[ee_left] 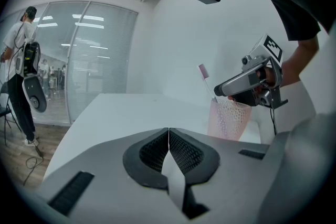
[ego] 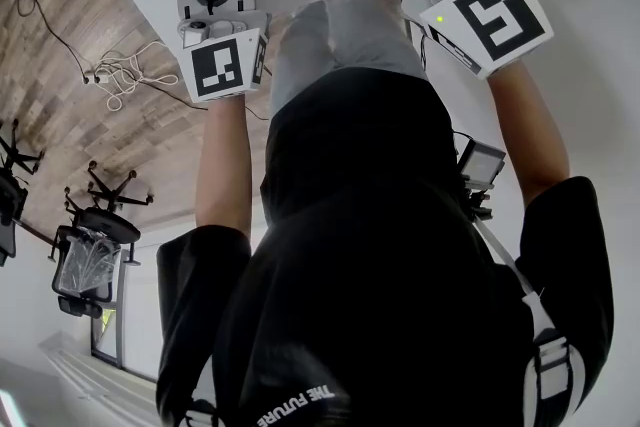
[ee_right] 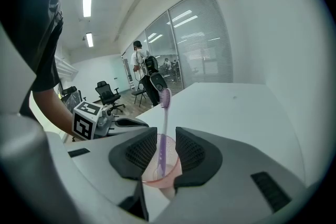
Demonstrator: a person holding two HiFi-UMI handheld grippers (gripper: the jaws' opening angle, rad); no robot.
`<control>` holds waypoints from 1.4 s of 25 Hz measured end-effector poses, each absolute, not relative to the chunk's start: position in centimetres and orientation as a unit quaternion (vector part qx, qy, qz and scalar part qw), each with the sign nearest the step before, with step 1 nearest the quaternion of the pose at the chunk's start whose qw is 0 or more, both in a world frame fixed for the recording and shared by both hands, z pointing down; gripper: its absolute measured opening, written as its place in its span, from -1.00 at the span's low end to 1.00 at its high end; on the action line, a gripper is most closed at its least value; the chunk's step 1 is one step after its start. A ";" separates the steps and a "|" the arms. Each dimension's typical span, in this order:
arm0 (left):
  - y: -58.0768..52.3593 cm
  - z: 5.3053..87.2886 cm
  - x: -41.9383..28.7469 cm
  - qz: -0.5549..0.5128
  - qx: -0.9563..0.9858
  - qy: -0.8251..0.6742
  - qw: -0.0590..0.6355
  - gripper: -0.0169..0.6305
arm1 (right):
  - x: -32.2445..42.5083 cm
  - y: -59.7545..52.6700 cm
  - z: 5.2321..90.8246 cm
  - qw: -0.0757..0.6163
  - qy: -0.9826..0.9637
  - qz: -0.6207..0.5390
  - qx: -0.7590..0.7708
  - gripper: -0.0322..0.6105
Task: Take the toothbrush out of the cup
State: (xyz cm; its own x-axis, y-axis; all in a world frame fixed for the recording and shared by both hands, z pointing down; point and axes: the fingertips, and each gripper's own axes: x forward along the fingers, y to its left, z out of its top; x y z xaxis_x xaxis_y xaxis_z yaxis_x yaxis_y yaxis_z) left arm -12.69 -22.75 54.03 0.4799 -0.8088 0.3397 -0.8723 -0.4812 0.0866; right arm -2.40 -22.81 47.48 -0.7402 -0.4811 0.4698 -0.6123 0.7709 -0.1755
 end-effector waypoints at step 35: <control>-22.2 54.1 -12.7 0.136 0.845 -0.501 0.125 -0.89 | -4.5 -22.2 48.6 0.288 -0.913 0.042 0.285 -0.66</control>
State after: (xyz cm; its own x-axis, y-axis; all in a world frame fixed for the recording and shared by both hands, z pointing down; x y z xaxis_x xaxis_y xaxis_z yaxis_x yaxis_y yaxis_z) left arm -12.71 -22.23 54.05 0.4608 -0.8134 0.3550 -0.8813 -0.4665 0.0751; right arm -4.54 -22.20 48.57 -0.6724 -0.4964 0.5490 -0.5443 0.8343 0.0877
